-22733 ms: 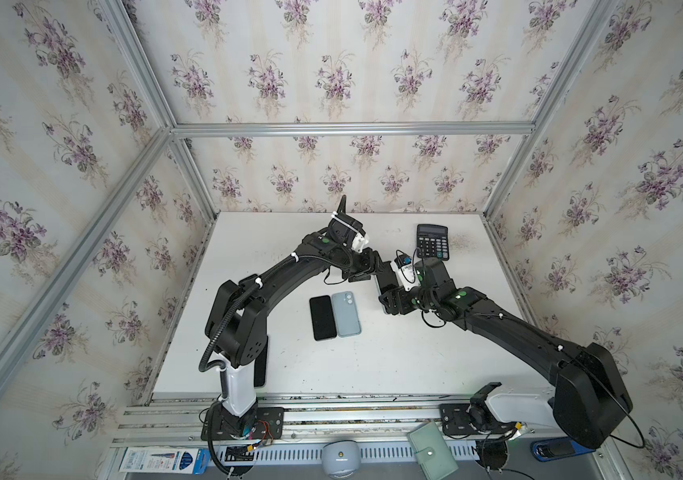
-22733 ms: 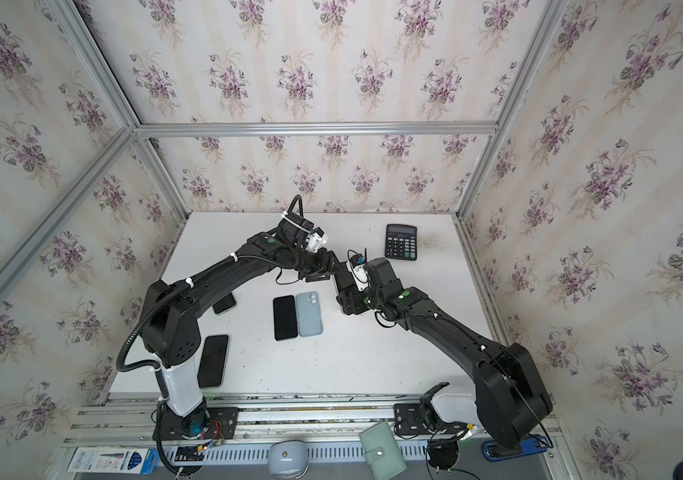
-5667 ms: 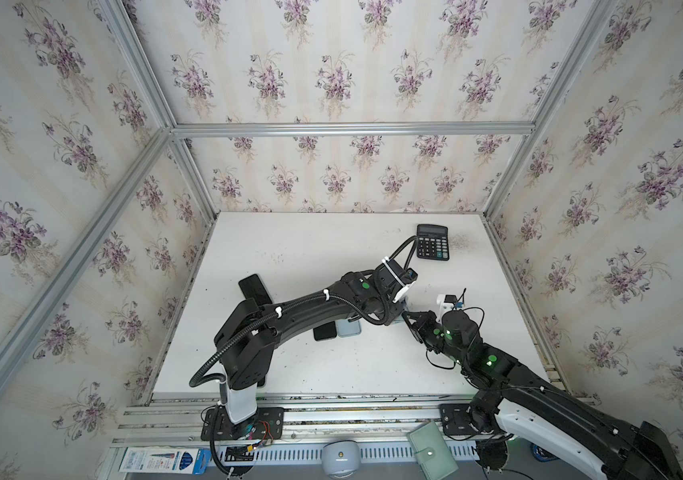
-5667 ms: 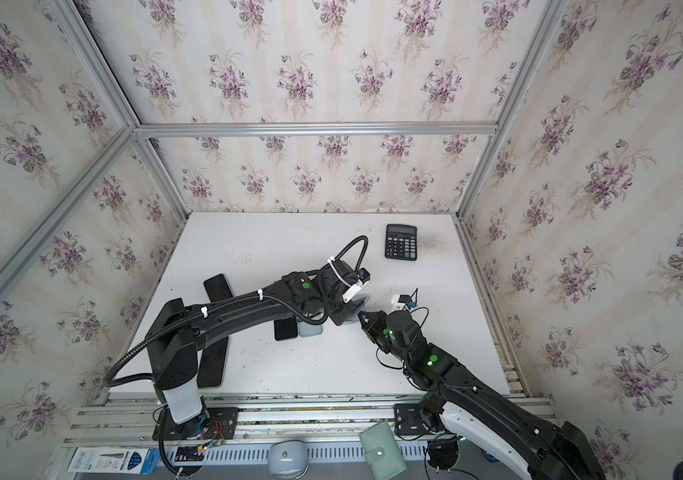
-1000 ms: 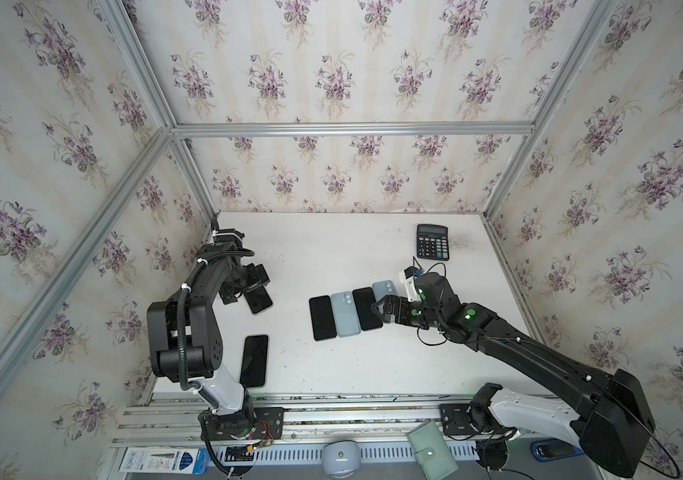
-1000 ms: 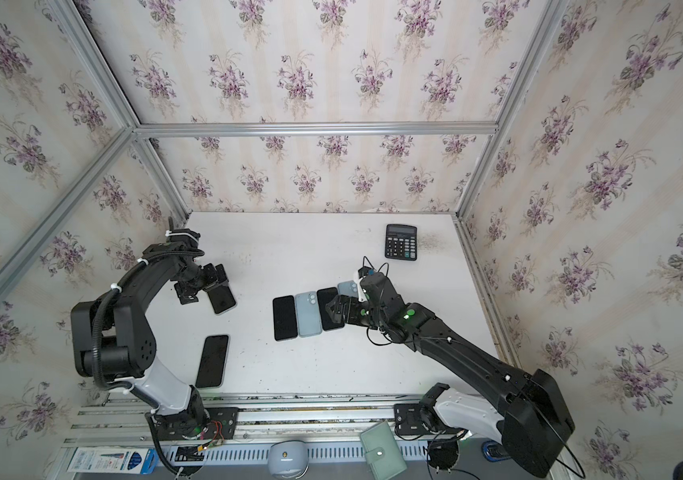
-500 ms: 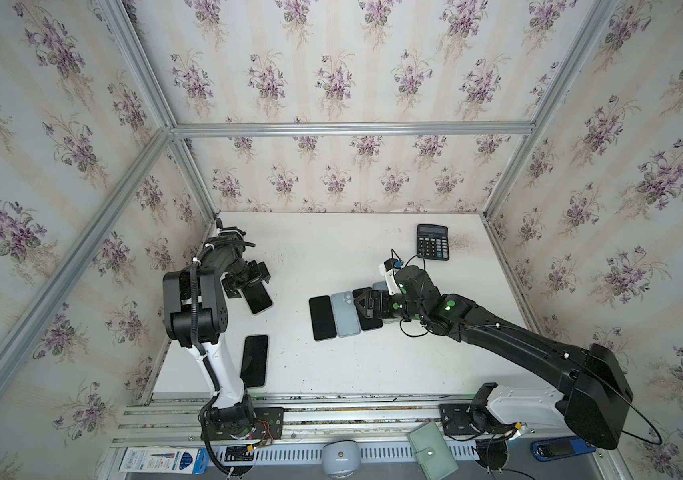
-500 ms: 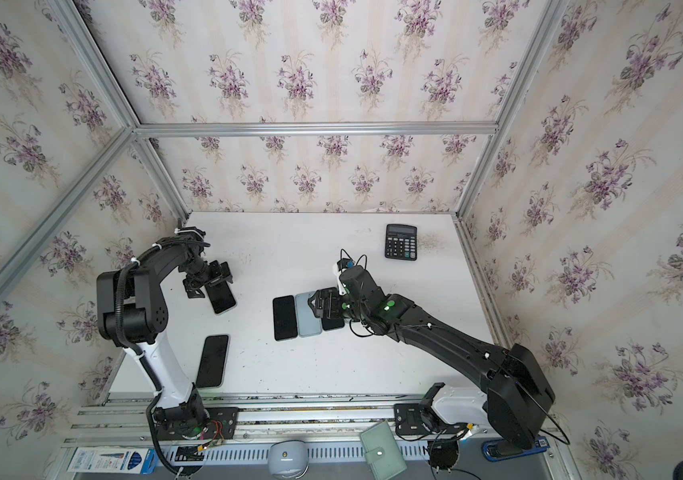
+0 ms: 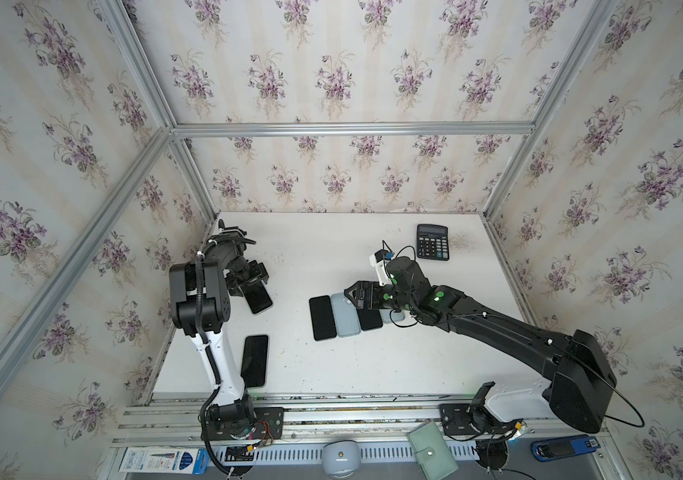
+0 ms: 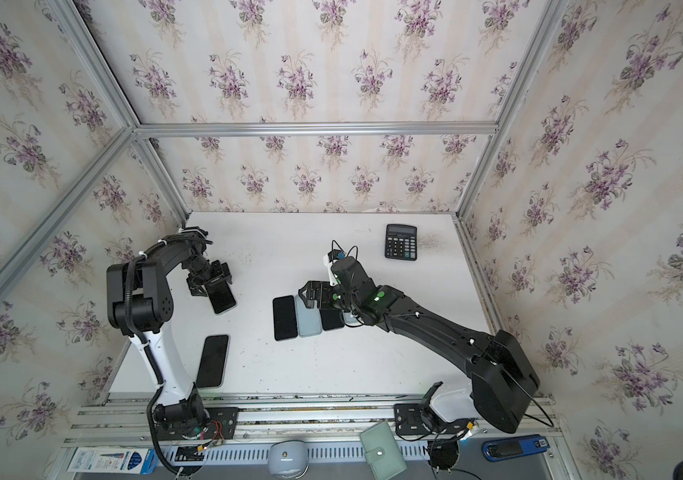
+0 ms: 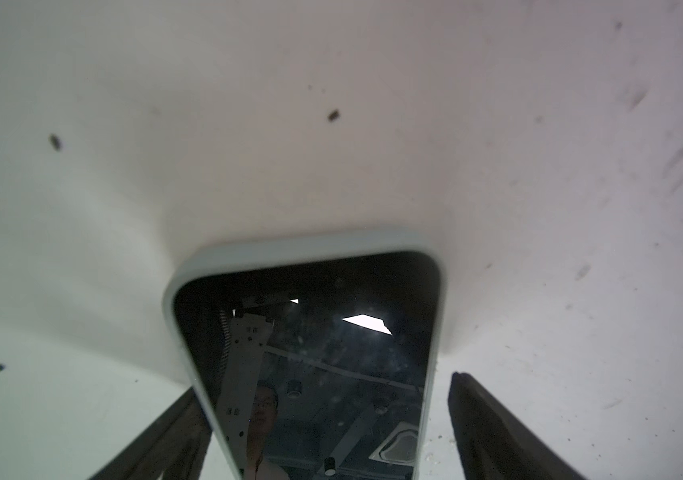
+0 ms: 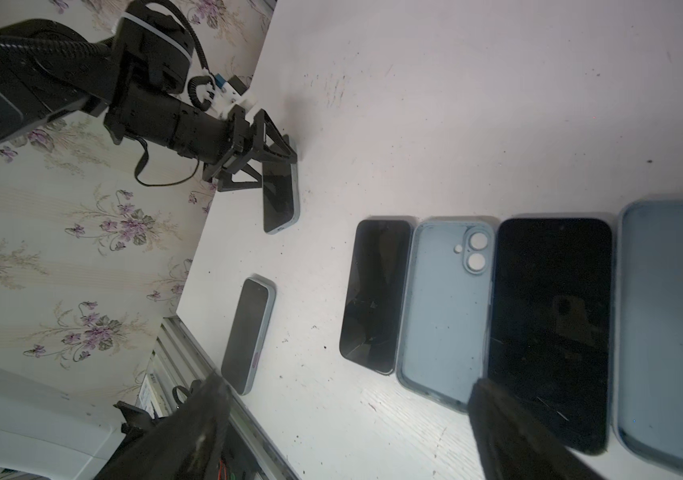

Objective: Take the phone out of the phone case

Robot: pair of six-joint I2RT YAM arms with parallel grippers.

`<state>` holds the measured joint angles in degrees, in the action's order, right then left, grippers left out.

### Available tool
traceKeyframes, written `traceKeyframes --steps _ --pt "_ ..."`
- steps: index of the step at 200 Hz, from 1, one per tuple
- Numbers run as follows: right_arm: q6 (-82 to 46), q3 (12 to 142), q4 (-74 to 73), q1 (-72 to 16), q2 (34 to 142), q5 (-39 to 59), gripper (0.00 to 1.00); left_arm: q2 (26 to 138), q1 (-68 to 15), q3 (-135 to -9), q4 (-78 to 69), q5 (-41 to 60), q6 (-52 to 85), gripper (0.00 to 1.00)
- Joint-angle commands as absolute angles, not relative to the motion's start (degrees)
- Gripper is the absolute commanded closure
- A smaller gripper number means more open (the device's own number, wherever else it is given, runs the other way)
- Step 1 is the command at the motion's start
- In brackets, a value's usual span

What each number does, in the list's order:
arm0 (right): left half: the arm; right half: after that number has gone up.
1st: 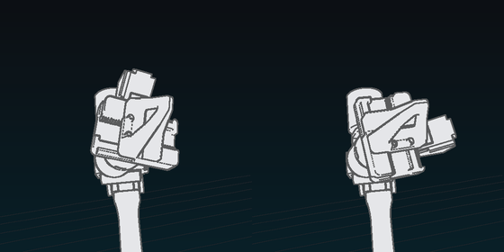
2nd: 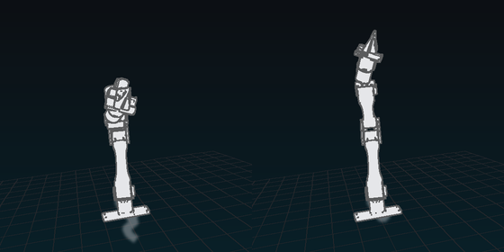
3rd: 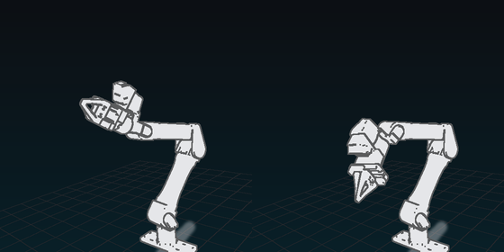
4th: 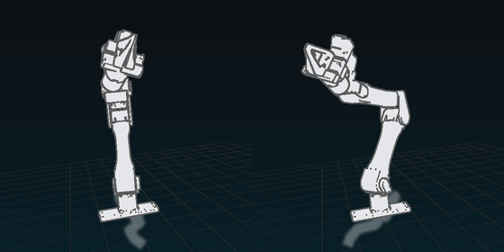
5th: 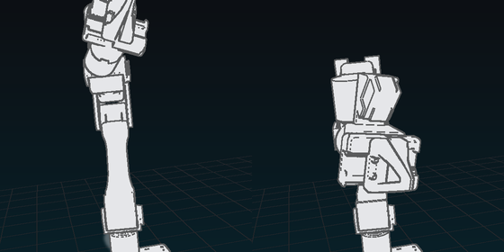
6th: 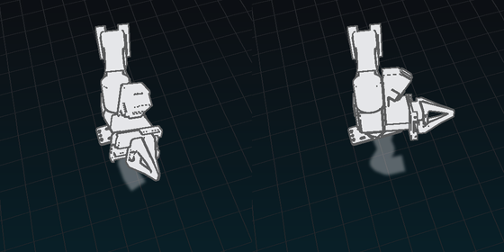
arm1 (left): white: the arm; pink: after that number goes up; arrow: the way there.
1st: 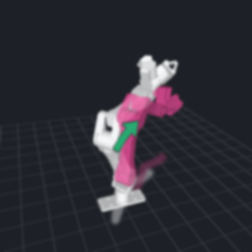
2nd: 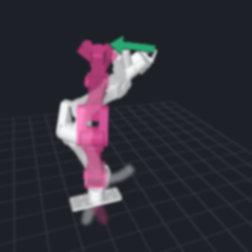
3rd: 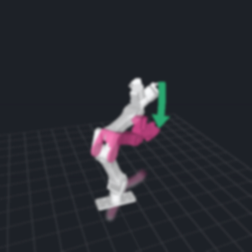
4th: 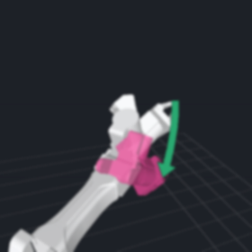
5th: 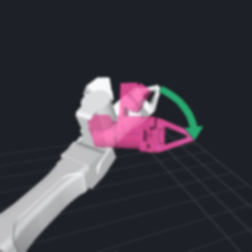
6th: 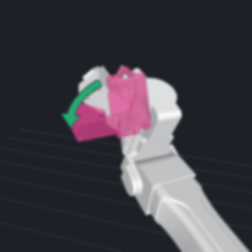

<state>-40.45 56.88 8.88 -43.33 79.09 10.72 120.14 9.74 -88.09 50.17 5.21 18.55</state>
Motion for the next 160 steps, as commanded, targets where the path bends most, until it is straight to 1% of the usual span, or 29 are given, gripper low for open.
traceKeyframes --steps 1,27,95,160 --pt "-39.5 58.2 6.4 -43.3 79.6 10.9 0.07 121.4 9.9 -89.1 51.8 6.8 18.4 0.18" --pt "-39.2 58.6 6.2 -43.3 80.0 10.8 0.07 122.2 9.9 -89.6 52.3 7.6 18.3 0.25" --pt "-40.2 57.1 3.4 -43.1 81.7 11.4 0.07 121.4 9.9 -88.5 52.6 7.8 17.4 0.28" --pt "-40.9 56.7 -0.3 -43.1 85.2 12.7 0.09 118.6 10.0 -86.9 52.6 8.2 16.7 0.34"
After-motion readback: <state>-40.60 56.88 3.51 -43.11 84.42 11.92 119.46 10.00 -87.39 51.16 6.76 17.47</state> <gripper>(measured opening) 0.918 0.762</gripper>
